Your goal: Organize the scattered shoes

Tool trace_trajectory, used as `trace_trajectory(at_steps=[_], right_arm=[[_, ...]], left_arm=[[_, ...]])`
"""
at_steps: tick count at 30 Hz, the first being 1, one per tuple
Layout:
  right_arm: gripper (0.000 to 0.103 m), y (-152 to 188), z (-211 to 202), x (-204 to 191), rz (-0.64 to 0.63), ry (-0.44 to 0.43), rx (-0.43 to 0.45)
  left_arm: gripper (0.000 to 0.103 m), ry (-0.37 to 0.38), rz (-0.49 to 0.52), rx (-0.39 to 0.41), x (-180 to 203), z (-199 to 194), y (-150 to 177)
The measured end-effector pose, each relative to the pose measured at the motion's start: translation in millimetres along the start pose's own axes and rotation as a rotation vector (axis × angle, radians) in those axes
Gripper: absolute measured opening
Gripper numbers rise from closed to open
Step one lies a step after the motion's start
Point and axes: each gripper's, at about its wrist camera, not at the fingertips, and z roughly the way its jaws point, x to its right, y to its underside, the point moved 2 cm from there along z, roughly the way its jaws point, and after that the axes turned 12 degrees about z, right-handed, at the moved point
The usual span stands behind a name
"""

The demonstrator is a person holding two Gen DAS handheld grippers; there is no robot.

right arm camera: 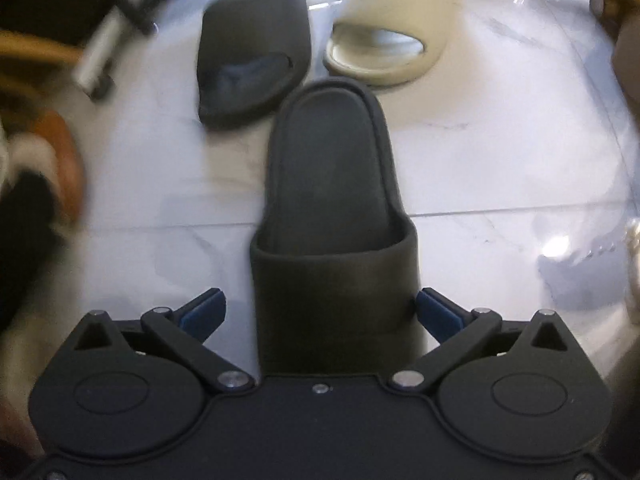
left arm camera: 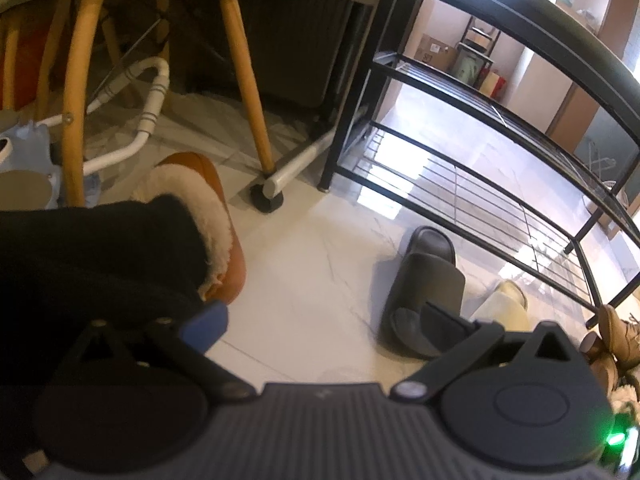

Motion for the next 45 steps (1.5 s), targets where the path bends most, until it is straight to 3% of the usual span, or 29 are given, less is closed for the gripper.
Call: trace_trajectory(at_steps=[1,3,8,11,14,17,24,30,32,37,41,45], right_arm=[[0.103,3.1,8.9,-7.9,-0.059,0.044,0.014],[0.103,3.7,12.1,-9.6,-0.066,0.051,0.029],[0.099,-1.6,-6.5,7.2,0.006,-0.033,0.009],[0.099,-9.7,-38.8,23.9,0.113,-0.091,0.018],[0.099,-20.7,-77.3,31.1,0.165,-0.137,0.079],[0.099,-41.2,-112.4,11.8,0.1,-0.177,0.197],[0.099,-93.6,-46.0,-90.7,0.056,-0.235,0.164],[0.098,-138.5,15.0,-180.0,0.021,-0.284,0.126],[0.097,-144.4,43.2,-206.5,-0.017,-0.242,0.152],[0.099,-153.3,76.6,-230.5,-0.077,-0.159,0.21],[0.099,-157.8,82.7,-245.3,-0.113,-0.16,0.223],[0.099,-167.5,84.9,-245.9,-0.042,-0.177,0.209]], left_arm=[[0.102,-0.003,-0.004,-0.001,-1.0,0.1,0.1],[0.102,-0.002,-0.013,-0.006,-2.5,0.7,0.3],[0.102,0.005,-0.023,-0.001,-3.7,-1.0,-1.0],[0.102,0.001,-0.026,0.013,-3.9,-3.3,-2.6],[0.102,-0.006,-0.037,0.029,-4.8,-5.5,-5.0],[0.102,-0.016,-0.044,0.042,-5.9,-6.2,-7.5],[0.102,-0.091,-0.036,0.057,-12.2,-4.0,-9.7],[0.102,-0.191,-0.099,0.044,-36.9,5.5,-14.6],[0.102,-0.21,-0.108,0.044,-41.3,8.6,-16.6],[0.102,-0.203,-0.093,0.053,-40.6,14.4,-21.7],[0.102,-0.2,-0.062,0.067,-35.2,15.5,-24.2],[0.102,-0.199,-0.056,0.067,-33.0,15.9,-23.2]])
